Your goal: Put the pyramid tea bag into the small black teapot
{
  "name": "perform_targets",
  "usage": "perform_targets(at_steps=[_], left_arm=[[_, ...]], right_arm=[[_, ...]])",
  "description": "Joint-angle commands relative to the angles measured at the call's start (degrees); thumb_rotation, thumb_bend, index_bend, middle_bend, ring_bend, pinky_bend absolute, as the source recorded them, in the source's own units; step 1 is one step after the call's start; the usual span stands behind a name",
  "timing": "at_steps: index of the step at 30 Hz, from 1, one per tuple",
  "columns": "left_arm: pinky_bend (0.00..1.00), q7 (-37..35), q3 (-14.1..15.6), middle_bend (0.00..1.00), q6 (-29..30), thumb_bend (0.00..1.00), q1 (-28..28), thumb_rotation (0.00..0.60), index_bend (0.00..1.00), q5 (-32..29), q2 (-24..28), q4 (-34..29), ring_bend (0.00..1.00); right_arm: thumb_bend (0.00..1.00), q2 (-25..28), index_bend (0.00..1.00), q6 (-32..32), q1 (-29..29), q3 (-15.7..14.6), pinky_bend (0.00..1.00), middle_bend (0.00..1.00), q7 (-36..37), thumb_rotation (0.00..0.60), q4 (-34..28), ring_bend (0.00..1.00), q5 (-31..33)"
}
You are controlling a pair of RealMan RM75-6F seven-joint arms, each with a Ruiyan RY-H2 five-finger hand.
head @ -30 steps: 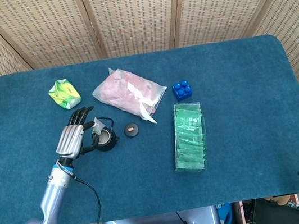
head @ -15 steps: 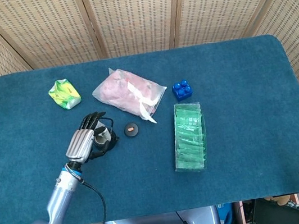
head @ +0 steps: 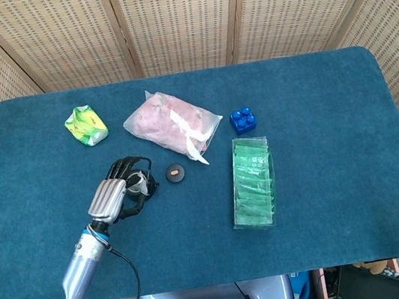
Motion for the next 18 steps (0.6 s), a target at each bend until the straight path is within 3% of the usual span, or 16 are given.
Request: perform_targets(at_steps=[1,8,14,18], left_arm=[[0.00,1.55,1.20,0.10,1.27,0.59,1.12,0.600,0.65,0.24,0.39,0.16,0.00],[0.00,4.62,3.52,0.07,0.59,0.59,2.57,0.600,0.64,-1.68,1.88,-0.67,0.00],[0.00,7.50,4.99,0.01,0.61,0.59,3.63,0.600,0.48,-3.27,2.61,-1.39,0.00],[0.00,9.00,5.96,0.00,0.70,0.59,4.32,0.600,0.45,-3.76,2.86,-2.19,0.00]], right_arm=[[0.12,0.02,0.11,-0.03,0.00,0.00,0.10,0.20,0.02,0.600,-0.01,0.03,0.00],[0.12,-0.02,0.11,-0.21,0.20,0.06,0.10,0.20,-0.13,0.600,-0.10,0.03,-0.15],[0.12,0.14,0.11,-0.28,0.29,0.05,0.10,0.20,-0.48,0.600,-0.42,0.03,-0.26],[0.12,0.21,0.11,-0.30,0.36,0.10,0.10,0.20,-0.81,0.600,-0.75,0.03,-0.28]])
